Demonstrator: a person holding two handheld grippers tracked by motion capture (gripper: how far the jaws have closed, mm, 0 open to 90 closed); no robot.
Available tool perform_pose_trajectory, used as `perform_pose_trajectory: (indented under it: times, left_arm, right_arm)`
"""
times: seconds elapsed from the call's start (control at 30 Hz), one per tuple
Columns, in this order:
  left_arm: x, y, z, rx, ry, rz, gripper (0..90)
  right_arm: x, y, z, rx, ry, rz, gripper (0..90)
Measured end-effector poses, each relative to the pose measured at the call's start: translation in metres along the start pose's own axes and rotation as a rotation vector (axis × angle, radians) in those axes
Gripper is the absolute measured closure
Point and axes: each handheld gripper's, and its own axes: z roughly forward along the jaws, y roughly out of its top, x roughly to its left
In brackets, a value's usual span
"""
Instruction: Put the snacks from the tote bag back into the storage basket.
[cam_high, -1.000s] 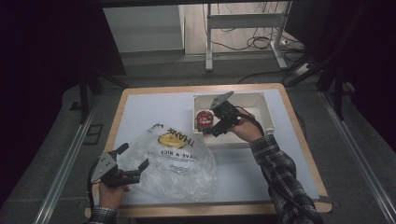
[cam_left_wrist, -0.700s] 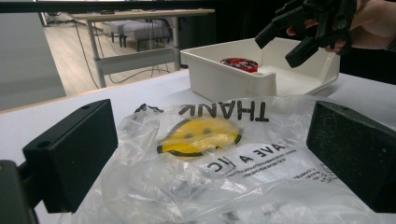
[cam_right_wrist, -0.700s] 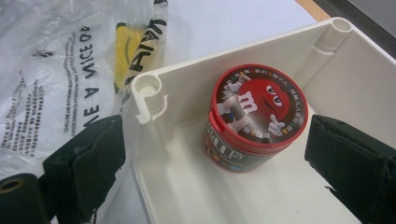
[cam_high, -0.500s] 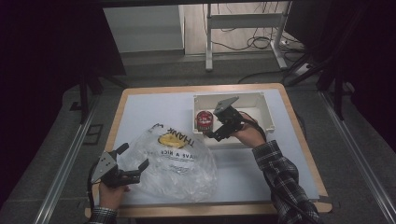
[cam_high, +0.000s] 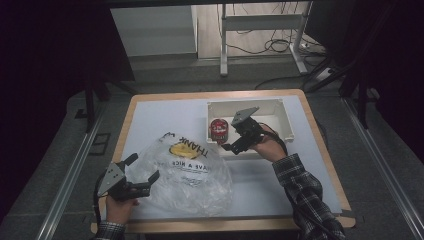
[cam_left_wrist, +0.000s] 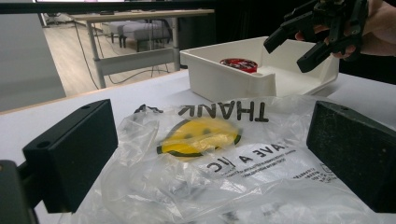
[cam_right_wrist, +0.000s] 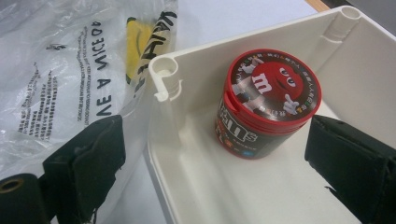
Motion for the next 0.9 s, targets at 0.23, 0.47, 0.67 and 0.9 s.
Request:
perform_pose_trajectory:
  times: [0.23,0.47,0.67,0.9]
  left_arm:
    - [0.000,0.000,0.000,0.001,-0.001,0.001,2.0]
    - [-0.001,0.001,0.000,0.005,-0.006,0.000,2.0]
    - [-0.001,0.001,0.000,0.009,-0.008,0.006,1.9]
    - [-0.002,0.001,0.001,0.014,-0.007,0.017,2.0]
  right_arm:
    - [0.005,-0.002,-0.003,-0.012,0.001,0.001,5.4]
    - [0.007,-0.006,-0.004,-0.012,0.001,0.003,5.4]
    - [0.008,-0.009,-0.007,-0.015,0.000,0.011,5.4]
    - [0.010,-0.011,-0.009,-0.015,0.000,0.015,5.4]
